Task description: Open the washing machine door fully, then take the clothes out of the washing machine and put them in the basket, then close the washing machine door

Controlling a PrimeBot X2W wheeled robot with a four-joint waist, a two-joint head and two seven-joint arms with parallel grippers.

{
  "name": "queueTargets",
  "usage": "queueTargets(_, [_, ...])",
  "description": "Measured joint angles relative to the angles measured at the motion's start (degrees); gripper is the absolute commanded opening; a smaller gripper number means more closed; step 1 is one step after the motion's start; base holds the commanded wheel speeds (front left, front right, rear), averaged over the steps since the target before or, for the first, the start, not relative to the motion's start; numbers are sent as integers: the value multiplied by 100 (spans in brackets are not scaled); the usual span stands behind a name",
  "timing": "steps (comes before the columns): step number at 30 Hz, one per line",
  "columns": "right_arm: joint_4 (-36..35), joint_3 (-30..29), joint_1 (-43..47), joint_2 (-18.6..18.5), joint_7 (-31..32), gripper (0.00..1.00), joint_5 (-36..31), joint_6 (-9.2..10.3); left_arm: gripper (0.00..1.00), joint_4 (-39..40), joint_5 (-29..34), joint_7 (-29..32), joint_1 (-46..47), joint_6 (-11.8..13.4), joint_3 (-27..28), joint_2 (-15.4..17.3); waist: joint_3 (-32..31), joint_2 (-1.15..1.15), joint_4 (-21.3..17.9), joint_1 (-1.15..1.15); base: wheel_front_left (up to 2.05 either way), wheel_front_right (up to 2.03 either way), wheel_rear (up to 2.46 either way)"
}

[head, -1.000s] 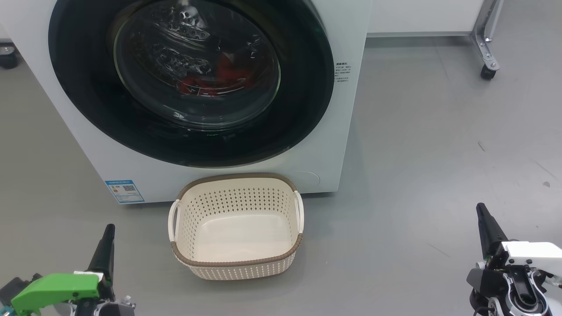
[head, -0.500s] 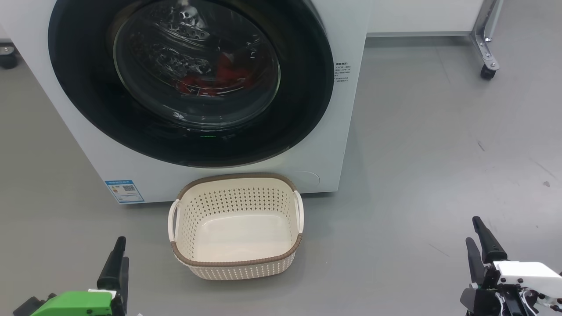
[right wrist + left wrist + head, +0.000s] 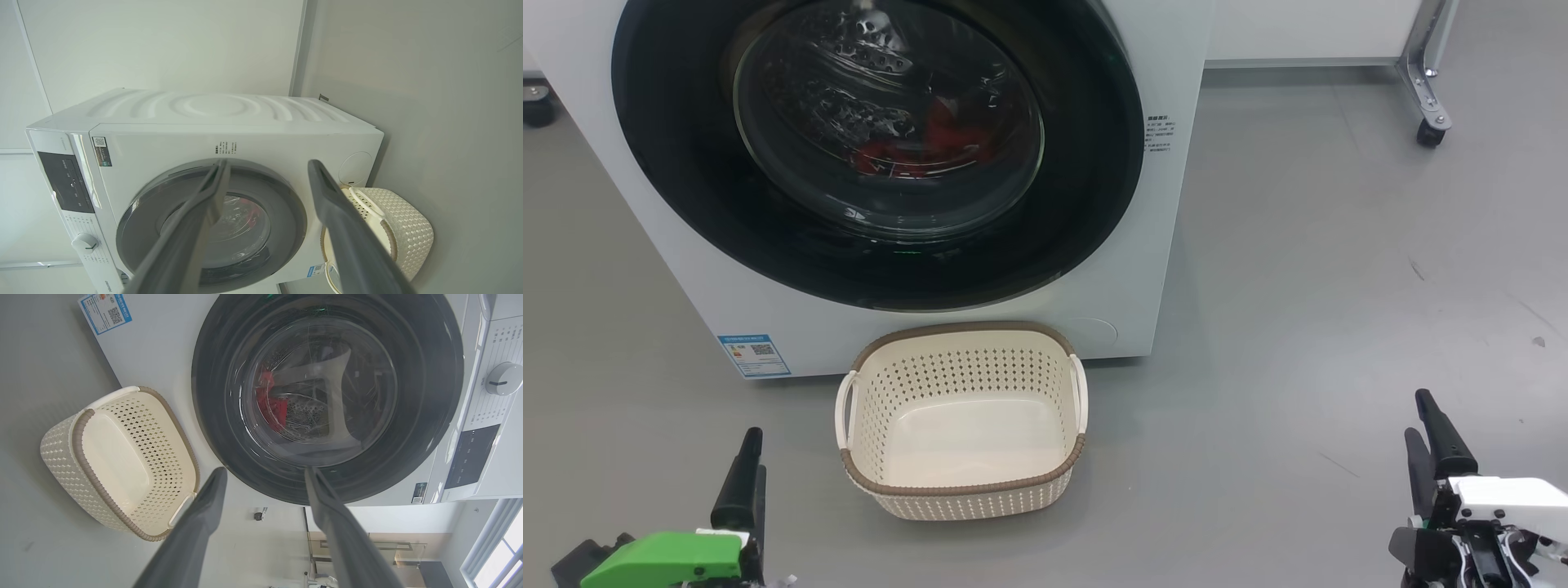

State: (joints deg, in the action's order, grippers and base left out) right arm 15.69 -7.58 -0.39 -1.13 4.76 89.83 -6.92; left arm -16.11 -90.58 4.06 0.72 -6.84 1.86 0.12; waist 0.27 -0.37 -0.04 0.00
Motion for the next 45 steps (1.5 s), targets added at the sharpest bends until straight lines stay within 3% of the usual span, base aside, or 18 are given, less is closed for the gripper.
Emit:
queueTargets(17, [-168,277,0,-330,-411,100,-1010,-1,100,89,868,-483,80,-1,-334,285,5,0,20,0,0,0,0])
queueTargets(29, [-188,588,-1,-671,-747,100,-2176,3,100,54,2089,-742,122,9,-656,536,-13,0,30,0,0,0,0])
queueTargets(45, [-191,1134,-27,-1005,-1109,100,-3917,305,100,188,3806,-1074,267,312,-886,688,-40,0,51,0,0,0,0])
